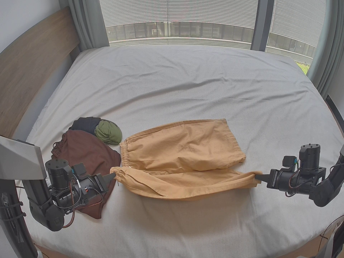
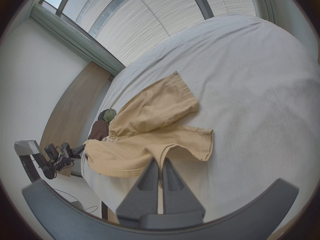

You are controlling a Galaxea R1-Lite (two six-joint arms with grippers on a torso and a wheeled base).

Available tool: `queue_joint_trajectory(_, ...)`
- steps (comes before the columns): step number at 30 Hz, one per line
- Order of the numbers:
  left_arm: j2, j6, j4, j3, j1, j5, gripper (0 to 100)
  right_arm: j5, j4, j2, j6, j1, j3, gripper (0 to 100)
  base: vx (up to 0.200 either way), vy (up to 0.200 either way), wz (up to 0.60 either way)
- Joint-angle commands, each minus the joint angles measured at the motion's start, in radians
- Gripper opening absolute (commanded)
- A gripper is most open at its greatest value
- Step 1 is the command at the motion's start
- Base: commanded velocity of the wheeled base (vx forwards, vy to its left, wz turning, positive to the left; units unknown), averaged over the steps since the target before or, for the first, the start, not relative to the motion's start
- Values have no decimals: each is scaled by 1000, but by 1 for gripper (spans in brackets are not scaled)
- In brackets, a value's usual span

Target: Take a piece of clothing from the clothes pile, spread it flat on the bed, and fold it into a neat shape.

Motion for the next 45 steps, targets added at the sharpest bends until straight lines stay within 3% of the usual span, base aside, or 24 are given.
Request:
queue_joint_trajectory(1,-2,-19,-1,-20,-2,6,0,-2,2,3,1,-16,-42,0,0,0,0)
queue_joint_trajectory(35,22,-151,0,-126,-2,94,0,3,82,44,24,-19,-321,0,0,0,0)
queue_joint_trajectory(45,24,-224,0,-178,-2,137,0,3,208,80,29,-22,-504,0,0,0,0)
